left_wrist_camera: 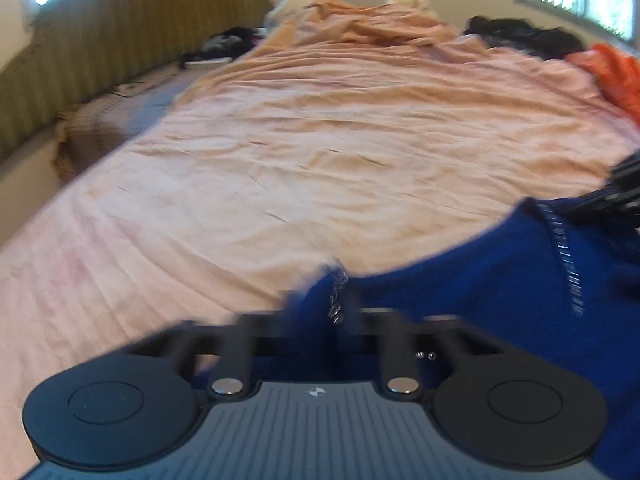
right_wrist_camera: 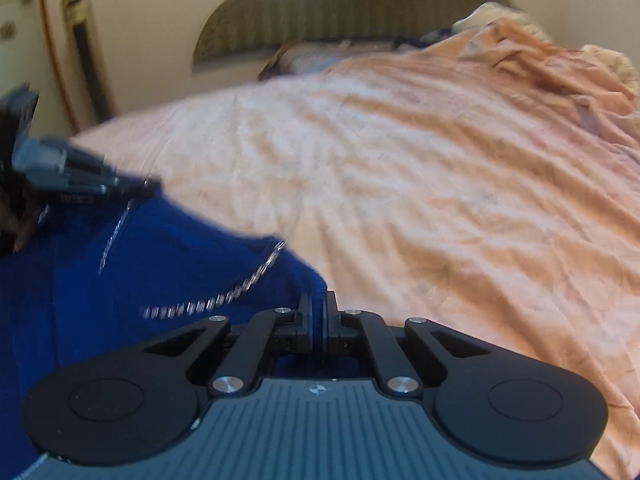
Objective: Fold small clothes
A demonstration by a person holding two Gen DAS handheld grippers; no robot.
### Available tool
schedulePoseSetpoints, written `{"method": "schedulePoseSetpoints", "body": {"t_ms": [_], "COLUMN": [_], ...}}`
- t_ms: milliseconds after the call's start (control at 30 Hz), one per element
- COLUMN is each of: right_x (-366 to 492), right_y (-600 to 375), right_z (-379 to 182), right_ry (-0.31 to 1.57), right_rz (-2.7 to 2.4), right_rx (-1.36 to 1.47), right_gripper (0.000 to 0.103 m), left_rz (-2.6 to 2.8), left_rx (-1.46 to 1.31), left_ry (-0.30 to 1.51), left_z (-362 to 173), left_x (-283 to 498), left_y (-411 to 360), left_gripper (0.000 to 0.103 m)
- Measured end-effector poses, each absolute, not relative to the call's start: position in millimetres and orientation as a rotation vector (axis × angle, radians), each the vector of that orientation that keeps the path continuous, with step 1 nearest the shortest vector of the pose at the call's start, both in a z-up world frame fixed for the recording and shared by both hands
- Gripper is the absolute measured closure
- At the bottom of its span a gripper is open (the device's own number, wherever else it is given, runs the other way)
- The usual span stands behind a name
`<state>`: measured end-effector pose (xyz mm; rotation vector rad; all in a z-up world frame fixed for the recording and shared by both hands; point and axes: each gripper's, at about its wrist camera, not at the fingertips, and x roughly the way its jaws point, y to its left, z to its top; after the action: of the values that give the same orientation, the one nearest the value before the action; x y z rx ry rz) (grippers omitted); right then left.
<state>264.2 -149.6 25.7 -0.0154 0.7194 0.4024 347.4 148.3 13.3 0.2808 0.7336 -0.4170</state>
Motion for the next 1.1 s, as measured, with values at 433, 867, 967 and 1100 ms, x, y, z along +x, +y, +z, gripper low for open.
{"method": "schedulePoseSetpoints", "body": {"t_ms": [433,867,967,1100], "right_x": [189.8,82.8,30.0,-55.9], "right_y": [-150.6,-90.6,-104.0,-99.1], "right_z": [45.7,37.0,60.2,65.5], "right_ry": [0.638,0.707,0.664,0.666], "right_rz": [0.298,0.242,0.306,0.399], "right_rx": [0.16,-0.028,0.118,0.168], "right_gripper": [0.05,0.045,0.042,0.041], "left_rz": [-0.311,-0.421,-0.413,-0.463], "left_rx": [0.291,0.168,0.021,-0.161], "left_ry": [0.657,0.714,0.685,0.636], "left_z": [44.7,13.0,40.2,52.3], "left_x": [299.4,193.3,156.1,62.0], "left_y": [150.2,152.2,176.3,210.1], "left_gripper": [0.022,0.013,0.013,0.011]}}
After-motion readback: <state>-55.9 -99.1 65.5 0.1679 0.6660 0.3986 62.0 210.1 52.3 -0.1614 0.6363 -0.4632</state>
